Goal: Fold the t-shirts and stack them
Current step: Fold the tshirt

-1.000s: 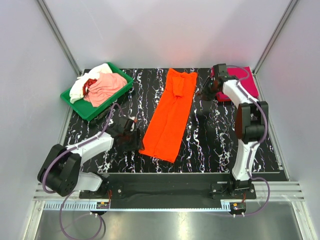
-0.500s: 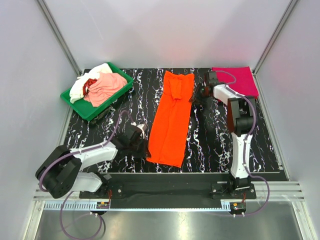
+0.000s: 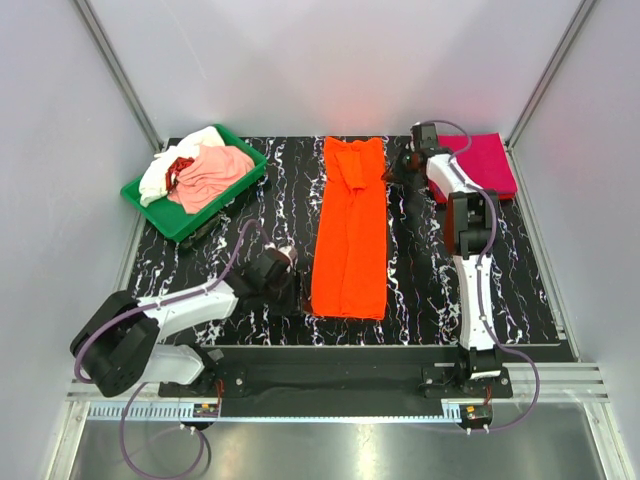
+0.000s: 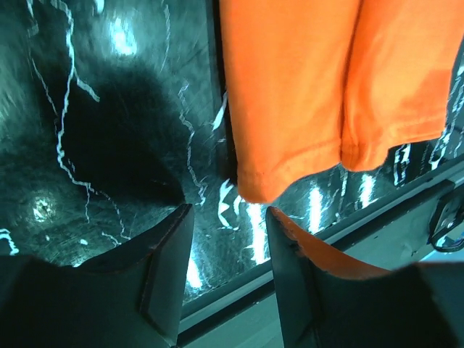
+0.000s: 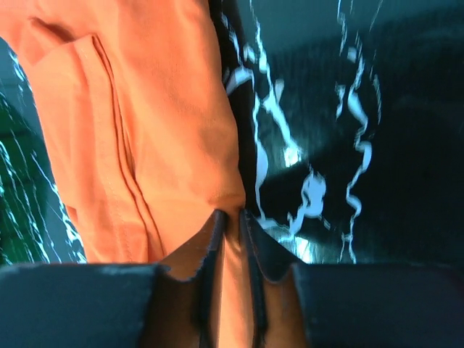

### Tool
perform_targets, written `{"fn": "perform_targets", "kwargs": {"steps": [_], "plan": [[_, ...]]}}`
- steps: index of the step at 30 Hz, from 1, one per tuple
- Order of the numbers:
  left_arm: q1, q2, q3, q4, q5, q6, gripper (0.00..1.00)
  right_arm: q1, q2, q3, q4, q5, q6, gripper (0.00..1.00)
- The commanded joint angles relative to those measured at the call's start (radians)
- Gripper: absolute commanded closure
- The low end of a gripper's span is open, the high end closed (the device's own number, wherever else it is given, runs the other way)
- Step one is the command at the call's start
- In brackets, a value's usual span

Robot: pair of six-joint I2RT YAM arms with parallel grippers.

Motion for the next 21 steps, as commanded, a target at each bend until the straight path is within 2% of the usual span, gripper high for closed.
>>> {"fn": "perform_targets", "kwargs": {"steps": [1,4,6,9,10,12,13,15,16,19,21], "plan": [[-0.002,0.003,0.074,-0.025,-0.033,0.03,0.5,-0.016,0.03,0.115,-0.058,-0.035,-0.028,0.73],[-0.004,0.009,0.103,-0.035,-0.029,0.056,0.5,-0.016,0.039,0.178,-0.174,-0.034,-0.02,0.65],[-0.002,0.014,0.128,-0.046,-0.036,0.082,0.49,-0.016,0.001,0.2,-0.251,-0.003,-0.005,0.63],[0.002,0.032,0.145,-0.057,-0.04,0.091,0.48,-0.013,-0.137,0.091,-0.359,0.055,0.026,0.61],[0.005,0.04,0.146,-0.055,-0.04,0.091,0.48,-0.003,-0.186,0.03,-0.368,0.067,0.035,0.61],[0.007,0.064,0.148,-0.052,-0.049,0.097,0.48,0.021,-0.362,-0.211,-0.362,0.102,0.069,0.62],[0.007,0.074,0.146,-0.051,-0.063,0.102,0.48,0.059,-0.484,-0.383,-0.336,0.143,0.073,0.62],[0.01,0.104,0.143,-0.036,-0.065,0.113,0.48,0.108,-0.594,-0.533,-0.321,0.174,0.079,0.62],[0.01,0.118,0.143,-0.026,-0.053,0.116,0.48,0.13,-0.696,-0.666,-0.315,0.188,0.09,0.62],[0.01,0.166,0.145,0.007,-0.028,0.117,0.49,0.226,-0.882,-0.901,-0.27,0.201,0.145,0.62],[0.01,0.19,0.137,0.018,-0.019,0.114,0.5,0.285,-0.958,-0.995,-0.249,0.199,0.208,0.62]]}}
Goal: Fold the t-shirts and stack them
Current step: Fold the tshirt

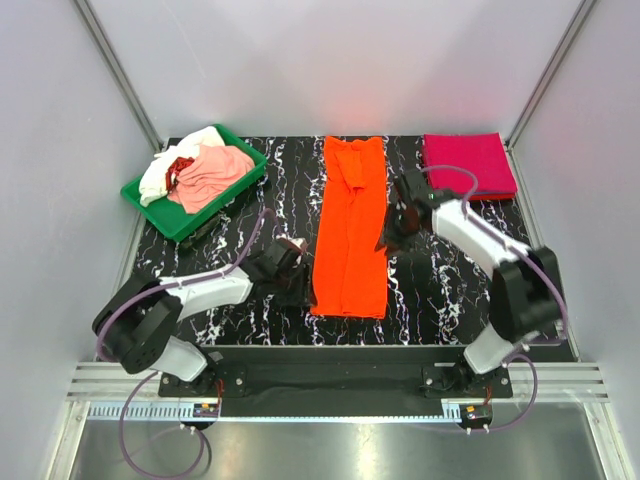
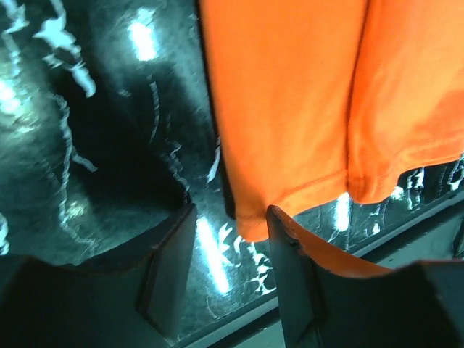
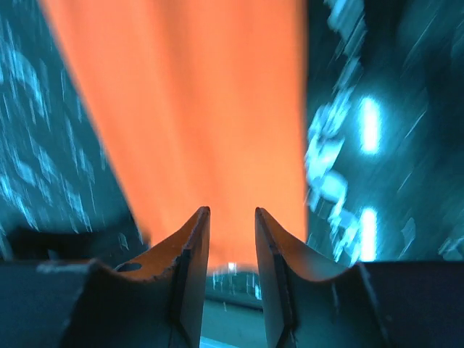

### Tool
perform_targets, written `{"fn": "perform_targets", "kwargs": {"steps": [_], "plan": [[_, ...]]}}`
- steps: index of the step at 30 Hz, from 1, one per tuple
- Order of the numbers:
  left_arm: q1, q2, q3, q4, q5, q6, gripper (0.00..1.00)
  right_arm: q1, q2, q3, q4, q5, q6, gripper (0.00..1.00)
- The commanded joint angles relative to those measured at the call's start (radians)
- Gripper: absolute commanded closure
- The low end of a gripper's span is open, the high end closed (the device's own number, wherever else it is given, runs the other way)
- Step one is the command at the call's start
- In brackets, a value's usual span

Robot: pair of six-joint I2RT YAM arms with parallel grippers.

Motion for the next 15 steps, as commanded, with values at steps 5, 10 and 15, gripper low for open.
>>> {"fn": "perform_targets", "kwargs": {"steps": [5,10,15], "plan": [[0.0,0.022,-0.029,0.077,0.021,0.008,0.87,0.155,-0.236,-0.331,0.073,0.056,0.188,0.62],[0.002,-0.016,-0.064,0.097,0.024,-0.016,0.97,0.207,-0.302,-0.456,0.139,0.062,0.256,0.63],[0.0,-0.006,-0.07,0.114,0.054,-0.027,1.0,0.231,-0.31,-0.503,0.183,0.027,0.271,0.64]]}}
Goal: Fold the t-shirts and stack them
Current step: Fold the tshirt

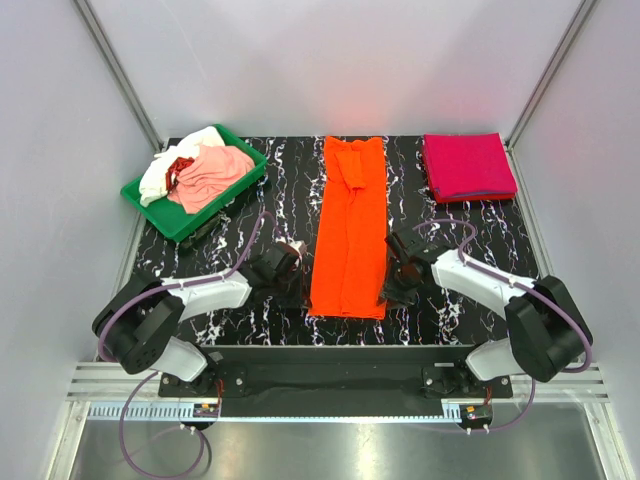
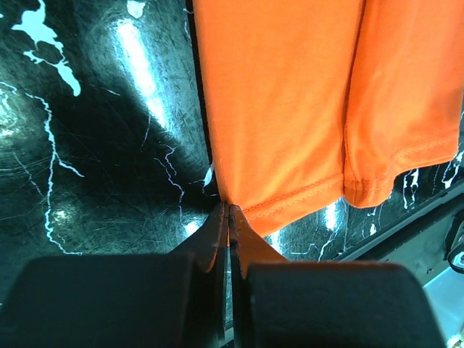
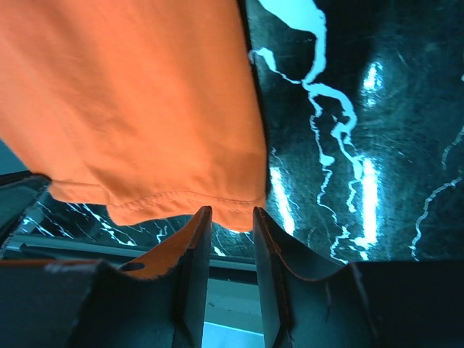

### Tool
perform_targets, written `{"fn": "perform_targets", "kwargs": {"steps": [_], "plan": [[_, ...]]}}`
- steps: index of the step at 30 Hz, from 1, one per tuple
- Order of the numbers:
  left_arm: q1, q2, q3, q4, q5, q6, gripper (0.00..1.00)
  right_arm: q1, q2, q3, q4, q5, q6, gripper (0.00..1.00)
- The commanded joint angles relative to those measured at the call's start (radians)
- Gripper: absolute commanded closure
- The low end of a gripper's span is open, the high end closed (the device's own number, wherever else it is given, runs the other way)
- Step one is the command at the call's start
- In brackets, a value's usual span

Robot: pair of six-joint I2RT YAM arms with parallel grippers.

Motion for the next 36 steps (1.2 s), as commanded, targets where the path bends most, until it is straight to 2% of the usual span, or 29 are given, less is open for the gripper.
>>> {"fn": "perform_targets", "kwargs": {"steps": [1,9,12,13,15,22,25,26,30,33,36], "plan": [[-0.001,-0.009,-0.021,0.024,0.034,-0.013,1.0,0.019,-0.035,-0.022,0.082,0.003,0.053,0.64],[0.001,-0.015,-0.025,0.034,0.045,-0.02,1.0,0.037,-0.058,-0.085,0.097,0.0,0.077,0.68],[-0.001,-0.017,-0.024,0.037,0.056,-0.024,1.0,0.039,-0.054,-0.099,0.099,0.003,0.074,0.74],[-0.003,-0.02,-0.025,0.038,0.058,-0.029,1.0,0.039,-0.052,-0.102,0.097,0.006,0.071,0.81],[-0.004,-0.024,-0.027,0.037,0.061,-0.032,0.99,0.039,-0.052,-0.116,0.094,0.018,0.071,0.85],[-0.004,-0.052,-0.044,0.029,0.051,-0.044,0.93,0.042,-0.083,-0.122,0.039,0.075,0.065,0.87],[-0.007,-0.06,-0.039,0.029,0.064,-0.044,0.82,0.042,-0.089,-0.117,0.037,0.061,0.054,0.85],[-0.007,-0.063,-0.039,0.029,0.07,-0.046,0.74,0.042,-0.09,-0.113,0.037,0.046,0.051,0.81],[-0.01,-0.098,-0.034,0.02,0.104,-0.04,0.54,0.042,-0.139,-0.106,0.016,0.058,0.073,0.73],[-0.01,-0.119,-0.038,0.012,0.101,-0.043,0.5,0.042,-0.147,-0.116,0.01,0.066,0.085,0.68],[-0.009,-0.11,-0.044,0.007,0.091,-0.043,0.49,0.043,-0.126,-0.131,0.027,0.052,0.088,0.66]]}}
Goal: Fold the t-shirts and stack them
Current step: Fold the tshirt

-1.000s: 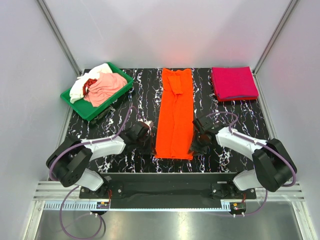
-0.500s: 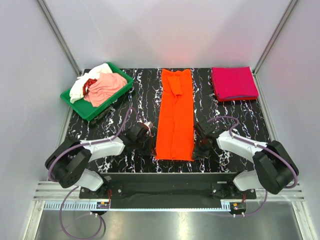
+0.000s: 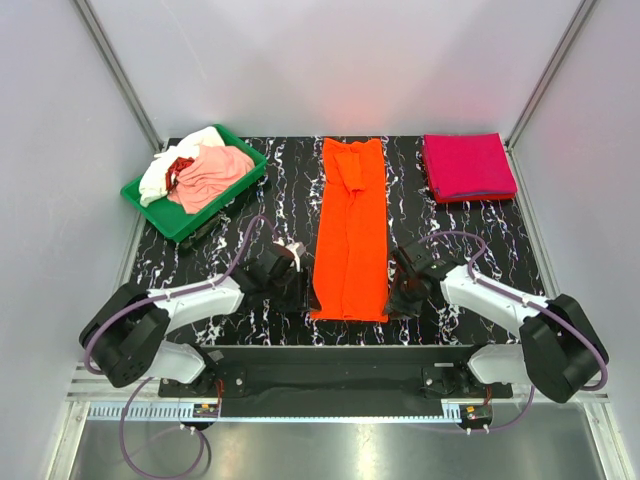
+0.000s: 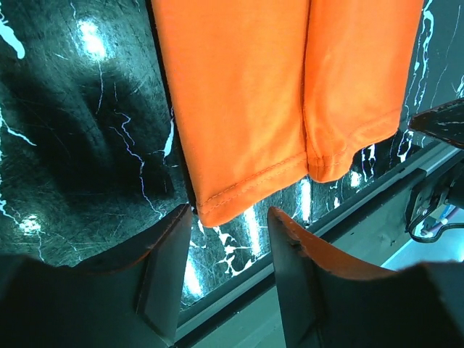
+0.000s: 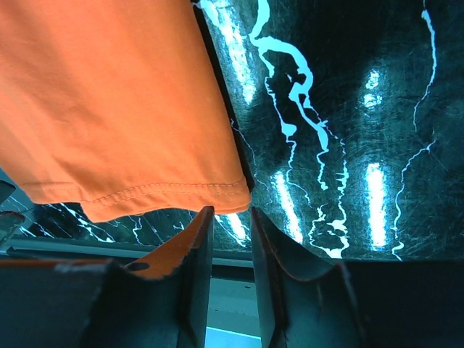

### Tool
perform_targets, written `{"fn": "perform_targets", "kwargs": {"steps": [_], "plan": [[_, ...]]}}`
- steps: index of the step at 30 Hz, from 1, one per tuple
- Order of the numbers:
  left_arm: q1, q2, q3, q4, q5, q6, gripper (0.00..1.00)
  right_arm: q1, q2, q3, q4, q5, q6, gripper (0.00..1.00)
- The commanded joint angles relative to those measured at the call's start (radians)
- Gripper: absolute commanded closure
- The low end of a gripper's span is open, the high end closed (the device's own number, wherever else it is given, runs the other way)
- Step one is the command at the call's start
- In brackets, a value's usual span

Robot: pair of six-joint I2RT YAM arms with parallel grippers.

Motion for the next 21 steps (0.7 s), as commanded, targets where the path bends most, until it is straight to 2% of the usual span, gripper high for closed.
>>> {"fn": "perform_targets", "kwargs": {"steps": [1,3,4,9,16,20,21], "plan": [[-0.004,-0.007,-0.009,-0.001,0.017,0.005,0.49,0.01,0.004,-0.011,0.006,0.011,0.02,0.66],[-0.004,0.002,-0.015,0.006,0.017,-0.002,0.52,0.012,0.007,-0.028,0.033,-0.009,0.026,0.65],[-0.004,0.01,-0.021,0.009,0.02,-0.004,0.57,0.012,0.009,-0.034,0.044,-0.013,0.029,0.65],[-0.004,0.01,-0.047,0.042,0.005,-0.027,0.64,0.012,0.024,-0.064,0.072,-0.015,0.039,0.65],[-0.012,0.025,-0.061,0.071,0.014,-0.038,0.72,0.012,0.027,-0.098,0.118,-0.01,0.046,0.71],[-0.016,0.03,-0.064,0.081,0.016,-0.039,0.86,0.012,0.016,-0.118,0.127,-0.001,0.049,0.81],[-0.019,0.033,-0.063,0.084,0.019,-0.039,0.95,0.012,0.007,-0.12,0.128,0.0,0.049,0.9]]}}
